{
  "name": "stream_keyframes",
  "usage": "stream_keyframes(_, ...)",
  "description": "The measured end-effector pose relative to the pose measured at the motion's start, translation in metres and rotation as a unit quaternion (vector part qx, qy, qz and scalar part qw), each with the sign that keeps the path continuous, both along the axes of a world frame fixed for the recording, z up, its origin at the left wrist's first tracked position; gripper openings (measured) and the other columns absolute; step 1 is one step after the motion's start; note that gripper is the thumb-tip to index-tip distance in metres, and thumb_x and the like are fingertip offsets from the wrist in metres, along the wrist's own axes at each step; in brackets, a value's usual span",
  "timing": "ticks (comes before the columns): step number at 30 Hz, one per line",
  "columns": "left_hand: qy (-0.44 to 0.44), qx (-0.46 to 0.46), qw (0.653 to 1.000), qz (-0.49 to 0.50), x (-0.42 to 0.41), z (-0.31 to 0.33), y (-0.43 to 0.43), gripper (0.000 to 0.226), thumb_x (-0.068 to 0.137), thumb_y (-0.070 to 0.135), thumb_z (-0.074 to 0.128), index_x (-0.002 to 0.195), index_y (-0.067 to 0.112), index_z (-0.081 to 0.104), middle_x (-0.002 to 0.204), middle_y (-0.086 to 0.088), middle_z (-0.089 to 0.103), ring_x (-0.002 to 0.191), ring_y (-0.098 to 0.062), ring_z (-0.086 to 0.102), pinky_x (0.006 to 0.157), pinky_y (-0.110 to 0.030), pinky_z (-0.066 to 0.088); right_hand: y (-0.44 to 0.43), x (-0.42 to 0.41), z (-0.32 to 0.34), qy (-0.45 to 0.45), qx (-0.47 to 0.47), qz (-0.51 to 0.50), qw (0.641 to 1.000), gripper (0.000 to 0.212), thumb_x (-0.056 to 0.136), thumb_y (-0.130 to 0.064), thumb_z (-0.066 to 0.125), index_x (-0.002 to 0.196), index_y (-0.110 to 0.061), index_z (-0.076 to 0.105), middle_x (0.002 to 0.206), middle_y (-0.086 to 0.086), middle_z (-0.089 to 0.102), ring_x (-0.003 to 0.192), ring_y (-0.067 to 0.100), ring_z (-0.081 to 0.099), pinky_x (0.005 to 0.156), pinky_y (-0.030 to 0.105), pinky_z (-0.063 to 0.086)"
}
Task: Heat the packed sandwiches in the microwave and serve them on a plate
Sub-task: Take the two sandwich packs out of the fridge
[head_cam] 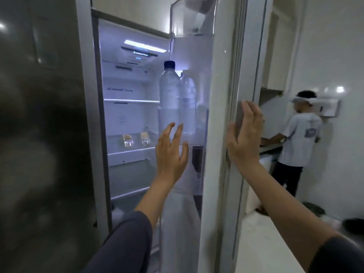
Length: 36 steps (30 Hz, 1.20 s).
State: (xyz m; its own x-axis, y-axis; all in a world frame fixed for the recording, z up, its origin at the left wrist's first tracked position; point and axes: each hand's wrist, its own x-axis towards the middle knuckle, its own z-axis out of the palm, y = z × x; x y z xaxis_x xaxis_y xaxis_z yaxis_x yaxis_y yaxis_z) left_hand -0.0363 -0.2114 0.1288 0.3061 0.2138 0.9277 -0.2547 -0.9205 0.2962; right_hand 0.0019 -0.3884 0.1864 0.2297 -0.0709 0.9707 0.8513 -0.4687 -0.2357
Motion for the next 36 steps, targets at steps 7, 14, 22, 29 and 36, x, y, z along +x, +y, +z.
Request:
stream_keyframes(7, -0.047, -0.015, 0.994, -0.102, 0.04, 0.041, -0.046, 0.06, 0.091, 0.048, 0.04, 0.143, 0.019, 0.031, 0.15, -0.008, 0.023, 0.139, -0.017, 0.023, 0.113, -0.018, 0.02, -0.021, 0.041, -0.011, -0.017, -0.135, -0.1, 0.986, 0.051, 0.092, -0.025, 0.036, 0.141, -0.011, 0.035, 0.15, 0.01, 0.033, 0.142, 0.026, 0.02, 0.118, 0.042, 0.01)
stream_keyframes(14, -0.002, 0.069, 0.984, -0.165, 0.103, 0.03, -0.098, 0.065, 0.09, 0.062, 0.026, 0.146, 0.034, 0.007, 0.157, 0.005, 0.01, 0.144, -0.009, 0.01, 0.114, -0.015, 0.007, -0.063, 0.085, -0.026, 0.036, -0.051, -0.083, 0.995, 0.065, 0.094, -0.035, 0.03, 0.148, -0.002, 0.012, 0.157, 0.01, 0.006, 0.146, 0.019, -0.003, 0.12, 0.03, -0.002)
stream_keyframes(22, 0.033, 0.074, 0.991, -0.107, 0.191, 0.018, -0.148, 0.057, 0.095, 0.045, 0.034, 0.146, 0.027, 0.017, 0.157, 0.0, 0.01, 0.144, -0.013, 0.006, 0.117, -0.048, 0.02, -0.13, 0.159, -0.026, 0.103, 0.01, -0.041, 0.994, 0.072, 0.093, -0.037, 0.036, 0.147, -0.002, 0.005, 0.157, 0.013, 0.003, 0.145, 0.018, 0.001, 0.115, 0.011, -0.004)
stream_keyframes(29, 0.029, 0.107, 0.993, -0.033, 0.246, 0.024, -0.17, 0.057, 0.093, 0.042, 0.039, 0.145, 0.026, 0.021, 0.155, -0.007, 0.022, 0.142, -0.017, 0.012, 0.112, -0.044, 0.015, -0.163, 0.214, -0.024, 0.12, 0.025, -0.049, 0.991, 0.071, 0.093, -0.017, 0.047, 0.147, -0.002, 0.004, 0.157, 0.016, 0.006, 0.147, 0.025, 0.005, 0.12, 0.036, 0.009)
stream_keyframes(36, 0.021, 0.176, 0.983, 0.043, 0.284, 0.02, -0.174, 0.053, 0.097, 0.041, 0.03, 0.145, 0.022, 0.022, 0.154, -0.008, 0.02, 0.142, -0.02, 0.01, 0.113, -0.048, 0.014, -0.151, 0.253, -0.03, 0.158, -0.001, -0.172, 0.972, 0.081, 0.092, -0.03, 0.048, 0.148, -0.006, -0.005, 0.156, 0.02, -0.012, 0.144, 0.03, -0.013, 0.116, 0.042, -0.003)
